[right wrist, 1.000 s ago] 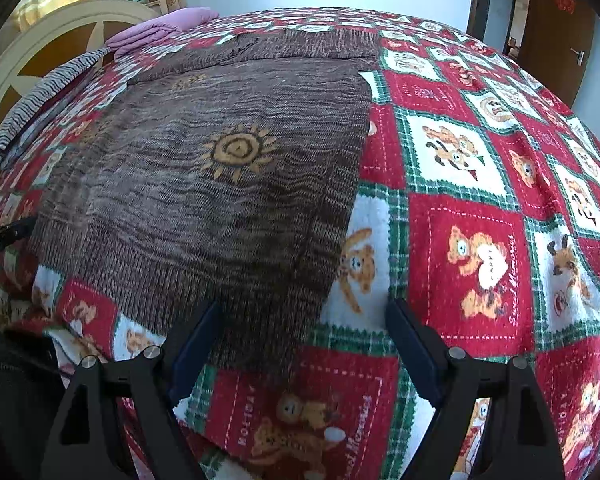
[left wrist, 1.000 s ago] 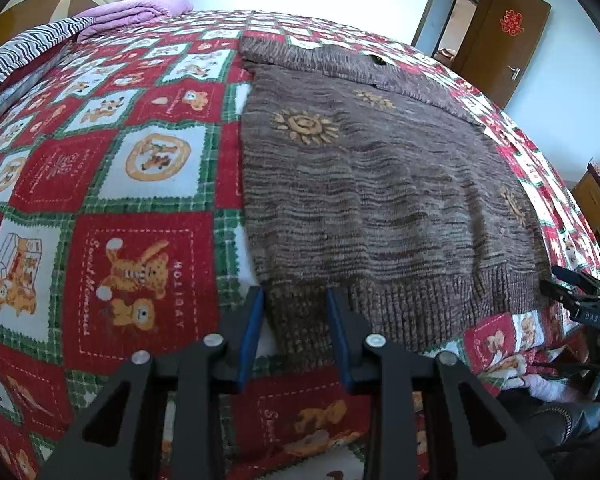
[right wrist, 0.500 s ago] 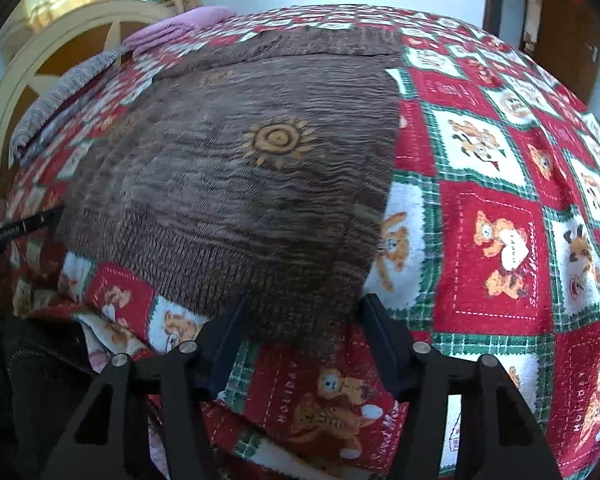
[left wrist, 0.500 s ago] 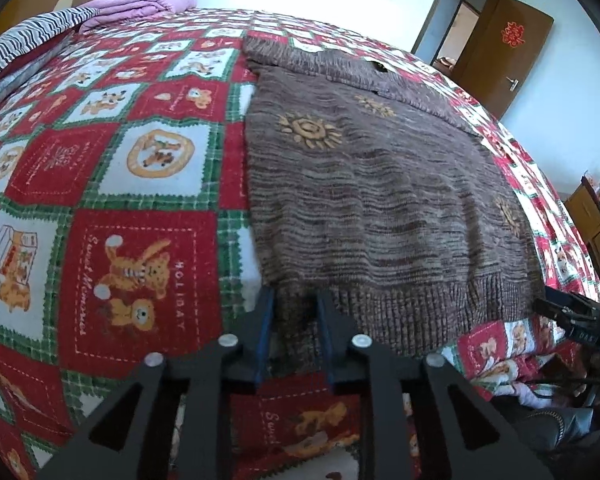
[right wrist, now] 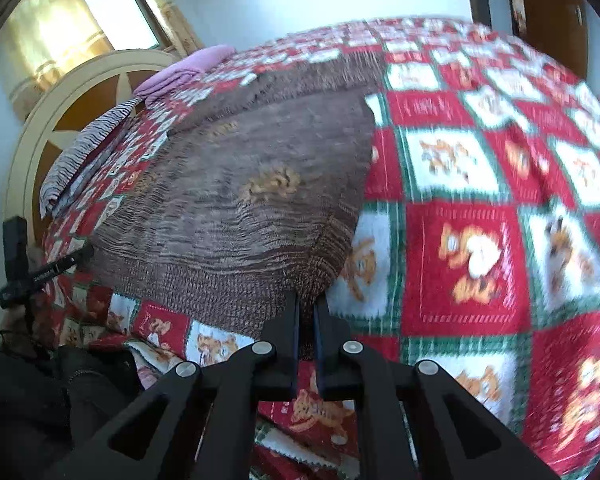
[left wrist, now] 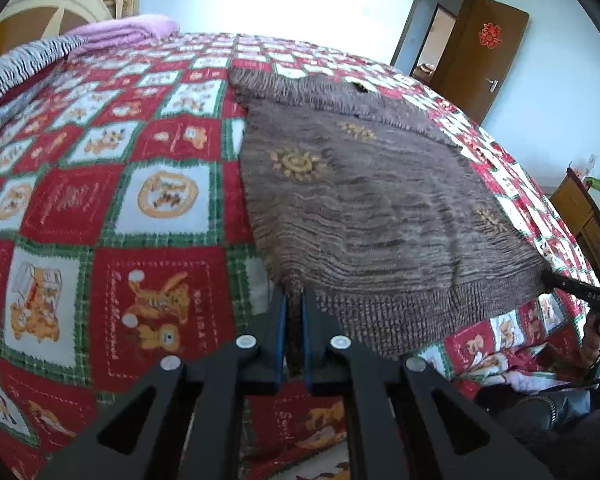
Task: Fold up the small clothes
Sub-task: 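Close the left tool on the ribbed hem while the right tool grasps beside it, then lift the hem with both tools and fold it over toward the collar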
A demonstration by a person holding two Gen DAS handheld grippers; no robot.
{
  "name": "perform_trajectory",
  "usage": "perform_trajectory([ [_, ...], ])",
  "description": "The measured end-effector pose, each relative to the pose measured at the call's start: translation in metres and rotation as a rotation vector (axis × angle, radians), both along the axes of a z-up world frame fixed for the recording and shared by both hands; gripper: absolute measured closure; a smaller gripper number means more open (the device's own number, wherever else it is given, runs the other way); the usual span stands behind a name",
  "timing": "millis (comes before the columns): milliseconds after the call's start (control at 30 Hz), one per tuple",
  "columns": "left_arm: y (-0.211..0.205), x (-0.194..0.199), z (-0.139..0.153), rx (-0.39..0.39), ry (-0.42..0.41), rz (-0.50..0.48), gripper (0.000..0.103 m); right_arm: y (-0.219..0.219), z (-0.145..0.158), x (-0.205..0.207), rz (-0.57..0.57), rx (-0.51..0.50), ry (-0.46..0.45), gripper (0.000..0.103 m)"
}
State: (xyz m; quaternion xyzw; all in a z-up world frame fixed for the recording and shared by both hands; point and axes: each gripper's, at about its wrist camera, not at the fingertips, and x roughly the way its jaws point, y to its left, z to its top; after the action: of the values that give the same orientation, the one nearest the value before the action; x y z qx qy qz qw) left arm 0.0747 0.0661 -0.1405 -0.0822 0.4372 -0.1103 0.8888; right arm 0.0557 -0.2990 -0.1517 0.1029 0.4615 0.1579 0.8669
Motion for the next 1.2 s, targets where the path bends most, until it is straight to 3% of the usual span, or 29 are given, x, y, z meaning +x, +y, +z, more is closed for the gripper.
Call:
perform_trajectory([
  [167,0.002,-0.008,0.011,-0.008,-0.044,-0.007,0.096,0.003,0.019,-0.010,0.036,0.034,-0.061,0.098],
  [367,0.010,0.003,-0.006,-0.007,0.013,0.016,0.096,0.000,0.000,-0.003,0.024,0.057,-0.002,0.098],
  [600,0.016,0.017,0.020,-0.010,-0.065,0.013,0.096,-0.010,0.031,0.007,-0.012,0.099,-0.099,0.098],
  [867,0.023,0.052,0.032,-0.038,-0.068,0.034,0.096,-0.017,0.053,0.038,-0.059,0.105,-0.159,0.098],
  [1200,0.023,0.108,0.076,0.002,-0.175,0.046,0.096,-0.018,0.097,0.106,-0.079,0.078,-0.258,0.098],
])
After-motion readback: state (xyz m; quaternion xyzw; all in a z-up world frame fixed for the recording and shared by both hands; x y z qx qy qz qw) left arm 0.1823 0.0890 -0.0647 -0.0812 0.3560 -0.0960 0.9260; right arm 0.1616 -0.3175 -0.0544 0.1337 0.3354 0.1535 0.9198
